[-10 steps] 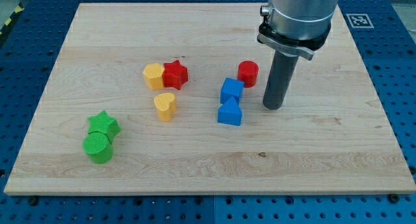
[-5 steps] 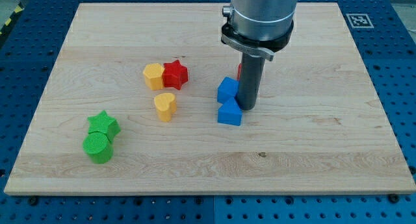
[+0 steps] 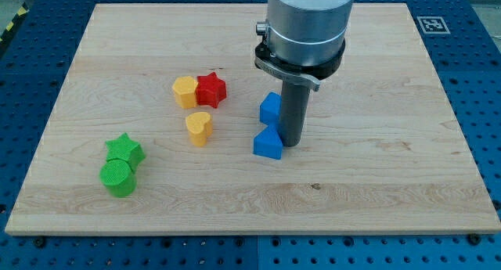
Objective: Move blue triangle towards green circle and green star
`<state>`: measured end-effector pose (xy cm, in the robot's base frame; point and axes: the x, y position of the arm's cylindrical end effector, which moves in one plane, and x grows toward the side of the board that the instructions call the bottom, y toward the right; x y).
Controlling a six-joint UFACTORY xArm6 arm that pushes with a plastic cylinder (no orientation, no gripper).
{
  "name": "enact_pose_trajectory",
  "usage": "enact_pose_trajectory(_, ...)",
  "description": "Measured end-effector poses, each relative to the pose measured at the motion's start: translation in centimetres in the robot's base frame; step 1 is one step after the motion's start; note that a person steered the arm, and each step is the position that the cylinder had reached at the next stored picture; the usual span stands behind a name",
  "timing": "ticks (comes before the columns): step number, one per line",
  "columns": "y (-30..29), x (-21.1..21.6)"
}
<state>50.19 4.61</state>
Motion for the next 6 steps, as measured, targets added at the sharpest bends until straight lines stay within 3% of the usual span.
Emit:
enact_pose_trajectory(3,-6.2,3.0)
enact_pose_trajectory(6,-6.7,4.9)
